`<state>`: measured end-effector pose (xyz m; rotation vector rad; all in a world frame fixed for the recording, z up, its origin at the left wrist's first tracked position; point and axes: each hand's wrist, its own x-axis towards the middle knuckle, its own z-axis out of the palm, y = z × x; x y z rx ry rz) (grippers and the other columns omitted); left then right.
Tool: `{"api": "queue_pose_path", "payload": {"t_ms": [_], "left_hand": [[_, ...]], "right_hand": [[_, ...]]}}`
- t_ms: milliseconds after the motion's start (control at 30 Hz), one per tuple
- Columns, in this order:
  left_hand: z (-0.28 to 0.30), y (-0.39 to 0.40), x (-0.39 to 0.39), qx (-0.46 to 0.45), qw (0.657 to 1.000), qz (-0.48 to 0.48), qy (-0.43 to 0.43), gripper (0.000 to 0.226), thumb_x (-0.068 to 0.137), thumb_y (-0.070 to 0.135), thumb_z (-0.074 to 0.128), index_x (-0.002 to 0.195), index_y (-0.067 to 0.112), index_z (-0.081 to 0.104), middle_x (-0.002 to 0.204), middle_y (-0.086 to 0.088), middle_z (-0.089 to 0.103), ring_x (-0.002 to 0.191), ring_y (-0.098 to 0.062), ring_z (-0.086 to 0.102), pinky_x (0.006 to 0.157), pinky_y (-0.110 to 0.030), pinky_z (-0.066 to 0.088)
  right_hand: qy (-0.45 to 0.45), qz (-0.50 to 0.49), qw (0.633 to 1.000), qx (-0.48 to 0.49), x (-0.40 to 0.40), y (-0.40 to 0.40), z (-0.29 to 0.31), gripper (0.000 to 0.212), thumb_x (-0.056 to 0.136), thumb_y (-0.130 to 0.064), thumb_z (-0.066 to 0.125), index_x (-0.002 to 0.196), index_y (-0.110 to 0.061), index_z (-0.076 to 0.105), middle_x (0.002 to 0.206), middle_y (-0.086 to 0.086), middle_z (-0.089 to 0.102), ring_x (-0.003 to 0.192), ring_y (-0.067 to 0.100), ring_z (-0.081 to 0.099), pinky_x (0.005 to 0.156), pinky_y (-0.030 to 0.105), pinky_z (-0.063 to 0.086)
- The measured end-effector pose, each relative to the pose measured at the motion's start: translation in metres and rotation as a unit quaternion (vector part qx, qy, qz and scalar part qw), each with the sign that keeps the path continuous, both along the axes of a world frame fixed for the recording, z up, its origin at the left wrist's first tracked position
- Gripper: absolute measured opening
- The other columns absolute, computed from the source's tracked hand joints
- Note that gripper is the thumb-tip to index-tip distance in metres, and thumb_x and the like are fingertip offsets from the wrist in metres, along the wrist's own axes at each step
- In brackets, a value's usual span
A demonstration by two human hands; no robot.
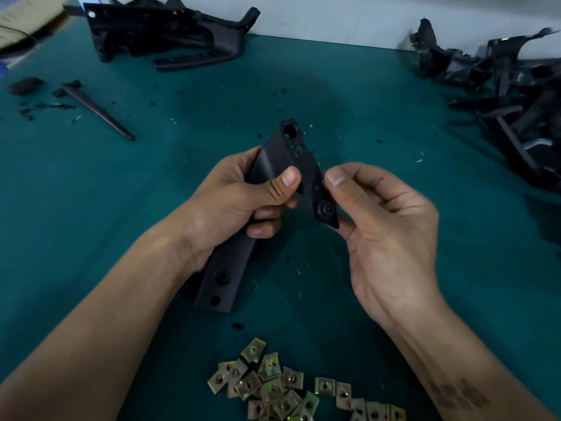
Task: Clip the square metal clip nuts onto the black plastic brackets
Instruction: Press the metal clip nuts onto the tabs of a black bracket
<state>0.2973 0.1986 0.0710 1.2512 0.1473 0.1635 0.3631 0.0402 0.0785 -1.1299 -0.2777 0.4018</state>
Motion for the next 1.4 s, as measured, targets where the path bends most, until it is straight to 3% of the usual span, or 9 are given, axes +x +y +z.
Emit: {"api": "queue_pose_path", "payload": {"t_ms": [467,633,733,800,900,967,1133,1267,1400], "left_hand": [[0.001,-0.002,-0.001,-0.003,1.000,0.007,0.000,0.013,0.086,0.021,0.067,0.082,0.012,0.059,0.070,-0.007,0.054,0.046,-0.008,0.031,0.037,-0.017,0.030],[0.003,-0.003,-0.001,-0.005,1.000,0.007,-0.003,0.013,0.086,0.021,0.065,0.084,0.011,0.056,0.068,-0.005,0.054,0.047,-0.007,0.031,0.036,-0.016,0.029],[0.004,-0.003,-0.002,-0.002,1.000,0.004,-0.005,0.014,0.087,0.020,0.064,0.086,0.010,0.054,0.068,-0.005,0.054,0.047,-0.007,0.030,0.037,-0.016,0.029],[0.005,-0.003,-0.002,-0.001,1.000,0.004,-0.005,0.012,0.088,0.019,0.062,0.086,0.010,0.055,0.069,-0.005,0.054,0.048,-0.008,0.030,0.037,-0.016,0.029],[0.005,-0.003,-0.002,-0.001,1.000,0.002,-0.007,0.010,0.088,0.018,0.062,0.085,0.011,0.056,0.069,-0.005,0.054,0.048,-0.008,0.029,0.037,-0.016,0.029],[0.004,-0.003,-0.002,-0.005,1.000,0.002,-0.010,0.011,0.087,0.019,0.063,0.084,0.011,0.056,0.068,-0.005,0.054,0.047,-0.007,0.030,0.036,-0.017,0.029],[0.003,-0.003,-0.002,-0.008,1.000,-0.003,-0.017,0.012,0.087,0.018,0.063,0.086,0.010,0.055,0.068,-0.005,0.054,0.046,-0.007,0.031,0.037,-0.016,0.030],[0.003,-0.004,-0.001,-0.001,1.000,0.002,-0.009,0.012,0.089,0.017,0.062,0.087,0.009,0.054,0.068,-0.005,0.054,0.046,-0.008,0.030,0.037,-0.017,0.030],[0.003,-0.004,-0.001,-0.001,1.000,0.007,-0.009,0.011,0.088,0.017,0.063,0.087,0.009,0.055,0.067,-0.004,0.054,0.046,-0.007,0.030,0.036,-0.016,0.029]], "right_hand": [[0.024,0.018,0.999,0.020,0.002,-0.003,-0.001,0.010,0.080,0.002,0.075,0.085,-0.006,0.073,0.080,0.011,0.074,0.079,0.022,0.069,0.077,0.034,0.057],[-0.236,-0.093,0.966,-0.051,-0.007,0.001,-0.007,0.018,0.089,0.006,0.070,0.081,-0.010,0.066,0.074,-0.004,0.066,0.067,0.005,0.057,0.064,0.015,0.047],[-0.376,-0.081,0.919,-0.086,-0.001,-0.004,-0.005,0.013,0.090,0.009,0.068,0.087,-0.004,0.065,0.090,0.011,0.068,0.081,0.015,0.066,0.072,0.020,0.050],[-0.336,-0.077,0.935,-0.087,0.004,-0.005,-0.004,0.013,0.089,0.008,0.070,0.086,-0.005,0.067,0.088,0.008,0.071,0.078,0.015,0.067,0.072,0.020,0.050],[-0.113,-0.043,0.992,-0.022,0.001,-0.001,-0.002,0.017,0.082,0.001,0.076,0.076,-0.014,0.071,0.076,0.002,0.071,0.075,0.019,0.061,0.074,0.029,0.051],[-0.034,-0.023,0.999,-0.009,0.001,-0.001,-0.001,0.017,0.078,-0.001,0.079,0.070,-0.014,0.071,0.075,0.008,0.070,0.077,0.026,0.060,0.076,0.038,0.051],[0.062,0.039,0.996,0.050,-0.005,-0.001,0.005,0.024,0.081,-0.001,0.071,0.062,-0.012,0.062,0.073,0.012,0.069,0.075,0.026,0.066,0.078,0.038,0.057],[0.059,0.022,0.997,0.040,-0.006,0.001,0.004,0.032,0.087,0.002,0.067,0.062,-0.014,0.057,0.072,0.011,0.066,0.075,0.026,0.064,0.079,0.039,0.054],[-0.015,-0.040,0.999,0.010,-0.009,0.004,0.001,0.018,0.083,-0.002,0.076,0.071,-0.014,0.069,0.077,0.012,0.070,0.079,0.029,0.061,0.083,0.044,0.050]]}}
